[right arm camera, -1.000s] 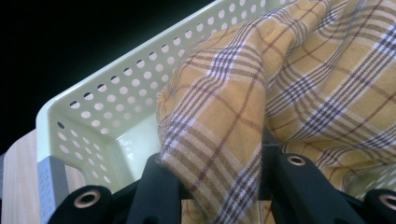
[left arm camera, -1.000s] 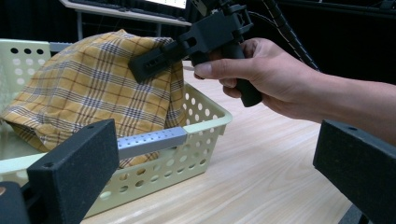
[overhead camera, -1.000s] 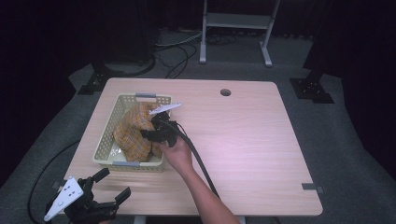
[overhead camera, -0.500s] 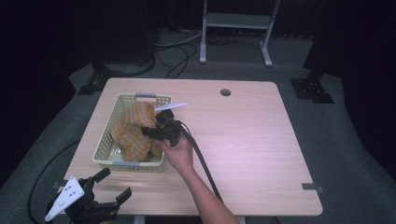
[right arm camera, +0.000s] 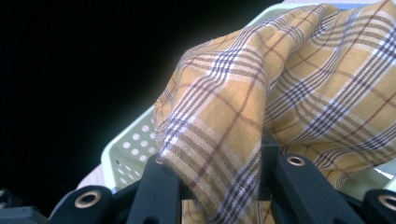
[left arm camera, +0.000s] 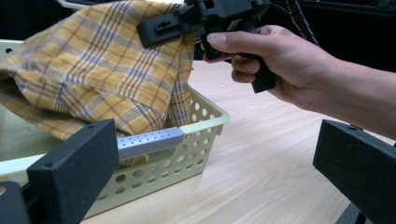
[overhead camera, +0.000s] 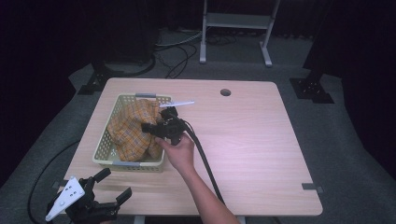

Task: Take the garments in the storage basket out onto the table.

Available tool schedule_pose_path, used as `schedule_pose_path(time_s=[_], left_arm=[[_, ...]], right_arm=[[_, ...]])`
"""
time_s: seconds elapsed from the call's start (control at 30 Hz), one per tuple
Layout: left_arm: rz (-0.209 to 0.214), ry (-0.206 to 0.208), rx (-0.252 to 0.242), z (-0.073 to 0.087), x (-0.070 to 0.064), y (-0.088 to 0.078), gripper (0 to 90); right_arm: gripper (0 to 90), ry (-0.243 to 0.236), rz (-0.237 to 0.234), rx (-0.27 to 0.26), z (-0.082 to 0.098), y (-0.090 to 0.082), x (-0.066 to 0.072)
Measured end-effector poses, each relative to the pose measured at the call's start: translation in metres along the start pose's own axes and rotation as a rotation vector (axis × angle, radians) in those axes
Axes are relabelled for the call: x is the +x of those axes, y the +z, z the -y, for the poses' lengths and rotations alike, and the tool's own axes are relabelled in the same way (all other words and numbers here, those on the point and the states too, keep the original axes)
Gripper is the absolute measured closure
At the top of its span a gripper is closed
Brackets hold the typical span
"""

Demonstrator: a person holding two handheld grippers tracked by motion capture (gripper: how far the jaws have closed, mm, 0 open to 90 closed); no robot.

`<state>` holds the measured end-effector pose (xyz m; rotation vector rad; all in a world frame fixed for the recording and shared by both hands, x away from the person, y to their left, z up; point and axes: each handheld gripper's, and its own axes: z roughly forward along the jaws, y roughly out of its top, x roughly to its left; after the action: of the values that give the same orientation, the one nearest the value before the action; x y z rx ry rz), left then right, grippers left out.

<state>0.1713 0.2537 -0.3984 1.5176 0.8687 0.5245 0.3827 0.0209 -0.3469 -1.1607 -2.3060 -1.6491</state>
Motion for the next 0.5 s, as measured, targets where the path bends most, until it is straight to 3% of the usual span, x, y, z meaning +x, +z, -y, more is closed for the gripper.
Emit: schedule_pose_path(time_s=[0.13,0.5], left_arm=[[0.001,0.001,0.002,0.0,0.0,0.0,0.2],[0.002,0.005,0.004,0.0,0.0,0.0,0.2]], right_arm=[[71.5,0.027,-0.016,-0.023,-0.001,-0.004,0.001],[71.4,0.045,-0.039,-0.061,-0.004,-0.013,0.004]])
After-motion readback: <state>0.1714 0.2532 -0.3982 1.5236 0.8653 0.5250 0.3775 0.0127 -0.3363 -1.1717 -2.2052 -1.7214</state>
